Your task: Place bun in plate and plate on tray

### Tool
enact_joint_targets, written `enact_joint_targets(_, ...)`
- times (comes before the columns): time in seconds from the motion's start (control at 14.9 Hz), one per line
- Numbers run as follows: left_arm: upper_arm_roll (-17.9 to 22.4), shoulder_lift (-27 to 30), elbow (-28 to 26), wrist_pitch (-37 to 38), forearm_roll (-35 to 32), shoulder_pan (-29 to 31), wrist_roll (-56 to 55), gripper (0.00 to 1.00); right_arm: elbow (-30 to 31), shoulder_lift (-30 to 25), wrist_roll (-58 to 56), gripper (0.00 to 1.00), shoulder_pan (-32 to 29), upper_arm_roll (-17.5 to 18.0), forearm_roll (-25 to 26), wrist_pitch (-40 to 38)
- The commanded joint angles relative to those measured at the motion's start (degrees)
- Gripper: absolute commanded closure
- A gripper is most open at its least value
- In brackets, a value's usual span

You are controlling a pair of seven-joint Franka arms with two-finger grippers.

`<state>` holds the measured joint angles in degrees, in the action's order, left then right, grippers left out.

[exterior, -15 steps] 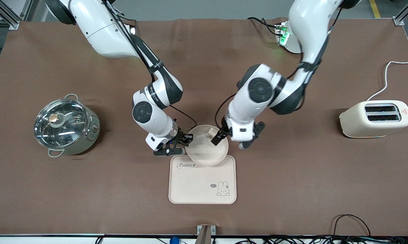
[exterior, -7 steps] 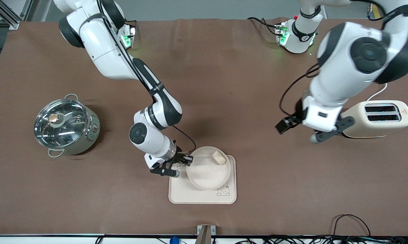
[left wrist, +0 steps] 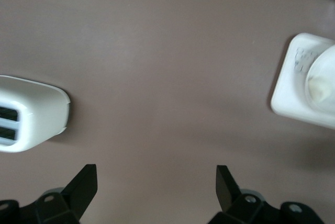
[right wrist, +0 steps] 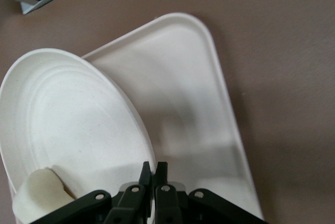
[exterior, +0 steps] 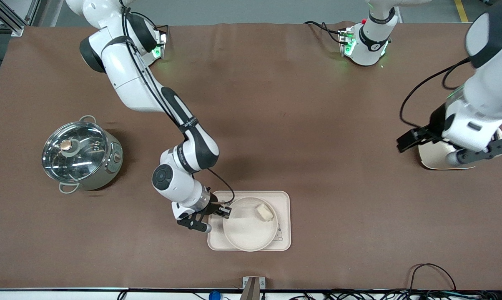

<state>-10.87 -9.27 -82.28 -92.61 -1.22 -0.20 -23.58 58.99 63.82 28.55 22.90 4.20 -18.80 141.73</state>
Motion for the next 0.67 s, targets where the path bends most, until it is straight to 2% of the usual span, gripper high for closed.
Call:
enact_joint_targets(0.0,-0.38,5.48,-1.57,5.23,-0.89,1.95,5.72,0.0,-1.51,1.04,-1.92,1.0,-1.72,0.64,-0.89,-0.14)
enact_joint_targets(0.2,-0.38,9.09,-2.35,9.45,-0.72,3.28,11.27,0.0,-0.55,1.04,-2.62,1.0,-1.46,0.63,-0.8,-0.14)
enact_joint_targets(0.34,0.05,13.73,-6.55,9.73,-0.37,2.76,11.89,0.0,0.5,0.96,-3.5,0.98,-1.11,0.63,-0.89,-0.05)
enact_joint_targets(0.47,3.29,15.86,-8.94,9.73,0.07,0.66,13.46,0.0,1.39,0.35,-3.33,0.98,-0.49,0.72,-0.89,0.03)
enact_joint_targets(0.6,8.74,16.65,-9.56,10.52,0.07,-4.26,14.44,0.0,2.35,-0.36,-3.5,0.98,0.39,0.72,-0.54,0.04)
